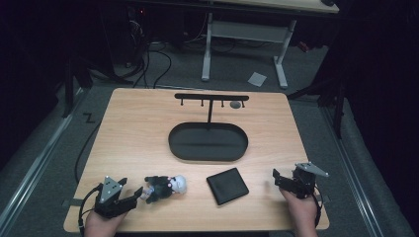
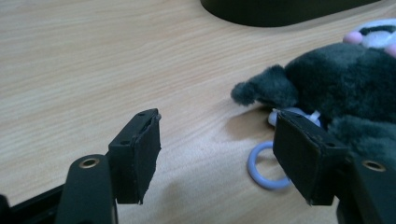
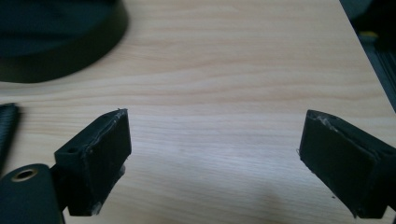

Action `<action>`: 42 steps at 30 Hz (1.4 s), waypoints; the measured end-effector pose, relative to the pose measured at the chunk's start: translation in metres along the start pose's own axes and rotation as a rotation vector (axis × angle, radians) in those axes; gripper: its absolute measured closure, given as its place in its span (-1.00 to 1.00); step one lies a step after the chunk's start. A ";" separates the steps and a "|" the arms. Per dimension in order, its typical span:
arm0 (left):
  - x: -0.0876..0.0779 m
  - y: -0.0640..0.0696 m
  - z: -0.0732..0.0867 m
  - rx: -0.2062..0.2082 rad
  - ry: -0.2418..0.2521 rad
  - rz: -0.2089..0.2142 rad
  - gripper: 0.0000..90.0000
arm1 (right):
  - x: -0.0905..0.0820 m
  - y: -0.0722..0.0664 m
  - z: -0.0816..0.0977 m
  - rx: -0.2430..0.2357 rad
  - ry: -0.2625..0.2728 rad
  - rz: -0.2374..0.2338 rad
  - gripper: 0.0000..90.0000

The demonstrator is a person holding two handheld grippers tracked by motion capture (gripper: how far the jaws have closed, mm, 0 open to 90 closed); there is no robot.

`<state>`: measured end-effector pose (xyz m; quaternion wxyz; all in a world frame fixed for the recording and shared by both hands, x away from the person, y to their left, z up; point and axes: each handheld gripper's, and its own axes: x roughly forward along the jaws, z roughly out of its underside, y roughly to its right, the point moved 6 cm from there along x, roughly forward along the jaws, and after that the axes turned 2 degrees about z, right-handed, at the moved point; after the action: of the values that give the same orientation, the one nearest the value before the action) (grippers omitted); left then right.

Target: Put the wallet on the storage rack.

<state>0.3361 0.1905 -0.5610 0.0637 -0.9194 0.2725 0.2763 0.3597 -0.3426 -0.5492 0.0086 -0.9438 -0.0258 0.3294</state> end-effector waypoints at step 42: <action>0.007 -0.004 -0.006 -0.010 0.016 0.015 -0.38 | -0.025 -0.101 0.001 -0.231 0.081 -0.233 -0.62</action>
<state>0.3464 0.1890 -0.5599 0.0546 -0.9198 0.2786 0.2707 0.3349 -0.2434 -0.5312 -0.0608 -0.9416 -0.1723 0.2828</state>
